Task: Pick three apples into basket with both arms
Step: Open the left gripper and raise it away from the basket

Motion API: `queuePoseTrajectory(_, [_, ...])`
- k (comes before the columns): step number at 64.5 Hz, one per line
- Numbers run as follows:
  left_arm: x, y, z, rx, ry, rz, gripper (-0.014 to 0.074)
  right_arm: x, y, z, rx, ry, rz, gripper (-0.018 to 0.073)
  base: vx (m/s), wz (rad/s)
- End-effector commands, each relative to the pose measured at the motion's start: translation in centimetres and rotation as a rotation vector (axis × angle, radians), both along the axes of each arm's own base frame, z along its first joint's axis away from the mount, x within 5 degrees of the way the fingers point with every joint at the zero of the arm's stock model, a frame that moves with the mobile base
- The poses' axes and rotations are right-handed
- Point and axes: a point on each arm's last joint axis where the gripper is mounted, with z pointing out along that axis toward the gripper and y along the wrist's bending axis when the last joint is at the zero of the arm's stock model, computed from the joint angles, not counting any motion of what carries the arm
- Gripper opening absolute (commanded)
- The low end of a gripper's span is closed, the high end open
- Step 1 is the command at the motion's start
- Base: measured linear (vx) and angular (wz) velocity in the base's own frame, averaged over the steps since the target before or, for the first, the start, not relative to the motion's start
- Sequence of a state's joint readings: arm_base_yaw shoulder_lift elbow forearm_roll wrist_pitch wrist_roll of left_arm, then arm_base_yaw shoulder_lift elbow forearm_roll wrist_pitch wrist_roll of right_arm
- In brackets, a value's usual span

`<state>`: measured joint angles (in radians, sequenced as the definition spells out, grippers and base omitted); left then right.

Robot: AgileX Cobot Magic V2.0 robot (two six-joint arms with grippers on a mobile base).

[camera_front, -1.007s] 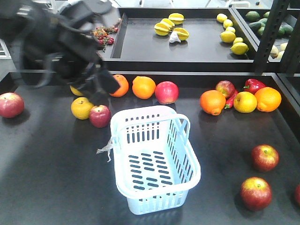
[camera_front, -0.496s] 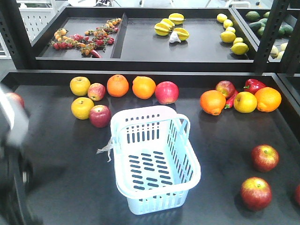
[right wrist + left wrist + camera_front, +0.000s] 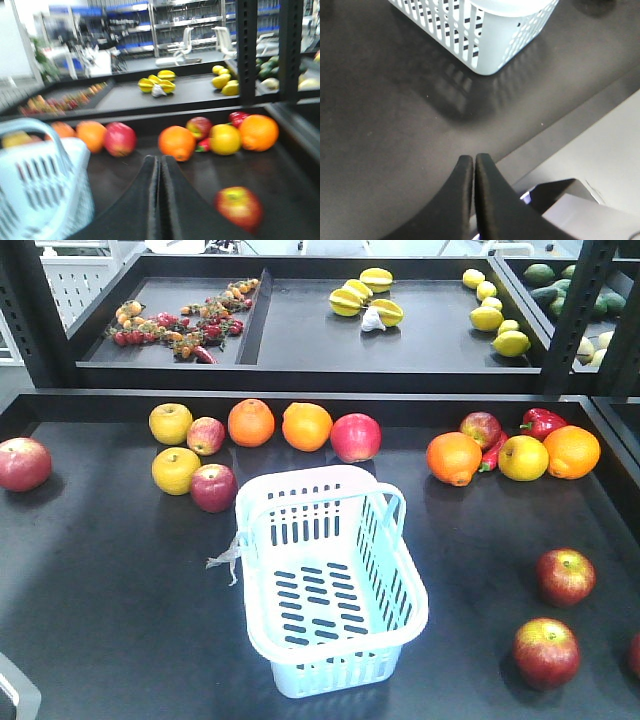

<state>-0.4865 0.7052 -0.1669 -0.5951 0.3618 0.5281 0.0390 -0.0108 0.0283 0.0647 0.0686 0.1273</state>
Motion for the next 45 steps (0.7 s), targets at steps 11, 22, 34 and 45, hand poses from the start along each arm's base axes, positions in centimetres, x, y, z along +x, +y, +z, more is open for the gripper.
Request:
queuePoseTrajectory(11, [0.8, -0.1, 1.2, -0.054, -0.072, 0.055, -0.0008, -0.2, -0.5, 1.3, 0.508, -0.171, -0.012, -0.0004, 0.0, 0.0])
queuePoseTrajectory(22, [0.9, -0.1, 1.2, -0.054, -0.074, 0.056, -0.0008, -1.0, -0.6, 5.0, 0.558, -0.282, 0.018, -0.0004, 0.0, 0.0])
queuePoseTrajectory(34, [0.9, -0.1, 1.3, -0.054, -0.074, 0.057, -0.0008, -2.1, 0.2, 11.8, 0.248, -0.216, 0.061, -0.0004, 0.0, 0.0])
queuePoseTrajectory(45, [0.9, -0.1, 1.3, -0.055, -0.074, 0.057, -0.0008, -0.1, 0.6, 16.6, 0.056, 0.052, 0.069, 0.0017, 0.0, 0.0])
